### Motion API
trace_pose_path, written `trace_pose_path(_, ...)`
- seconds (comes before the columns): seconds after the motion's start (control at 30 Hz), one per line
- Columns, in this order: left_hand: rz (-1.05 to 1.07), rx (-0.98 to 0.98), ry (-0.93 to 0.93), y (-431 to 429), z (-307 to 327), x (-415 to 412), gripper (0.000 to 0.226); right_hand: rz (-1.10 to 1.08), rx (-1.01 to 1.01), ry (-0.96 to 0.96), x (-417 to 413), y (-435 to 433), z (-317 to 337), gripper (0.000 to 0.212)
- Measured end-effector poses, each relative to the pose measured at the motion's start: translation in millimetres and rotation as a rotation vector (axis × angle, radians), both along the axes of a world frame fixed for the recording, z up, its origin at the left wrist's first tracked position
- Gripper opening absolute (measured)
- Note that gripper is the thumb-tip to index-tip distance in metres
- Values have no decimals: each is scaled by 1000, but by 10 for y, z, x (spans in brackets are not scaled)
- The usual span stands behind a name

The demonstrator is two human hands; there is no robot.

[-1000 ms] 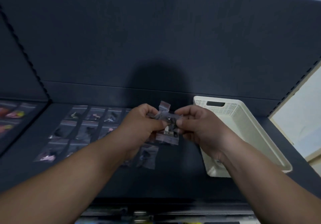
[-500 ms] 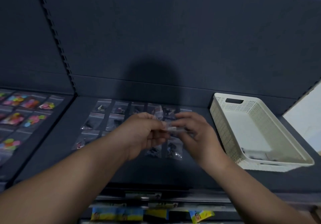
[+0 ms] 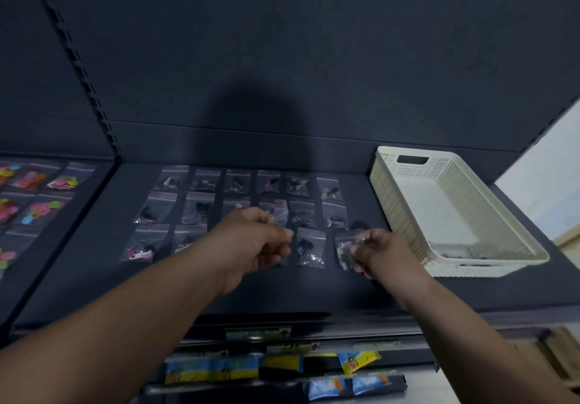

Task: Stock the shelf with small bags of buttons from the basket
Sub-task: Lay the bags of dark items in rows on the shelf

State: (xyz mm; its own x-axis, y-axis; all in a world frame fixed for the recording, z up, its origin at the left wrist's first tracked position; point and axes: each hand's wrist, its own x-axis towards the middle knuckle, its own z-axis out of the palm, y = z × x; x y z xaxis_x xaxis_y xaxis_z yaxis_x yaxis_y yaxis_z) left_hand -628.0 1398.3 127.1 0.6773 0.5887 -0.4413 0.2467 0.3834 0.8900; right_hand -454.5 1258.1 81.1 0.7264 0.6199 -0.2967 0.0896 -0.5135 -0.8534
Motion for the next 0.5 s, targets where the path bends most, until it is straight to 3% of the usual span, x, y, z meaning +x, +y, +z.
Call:
trace_pose_path(0.17, -39, 27, 28, -33, -20, 52, 19, 118, -282, -625, 30, -125, -47, 48)
trace_pose_path(0.23, -44, 33, 35, -41, -25, 67, 20, 181, -208, -767, 11, -167, -50, 39)
trace_pose_path(0.37, -28, -7, 8, -52, -11, 115, 16, 442, -100, -814, 55, -185, -141, 24)
trace_pose_path(0.5, 9, -82, -29, -68, 12, 158, 8, 500, -56, -785, 79, -98, -167, 15)
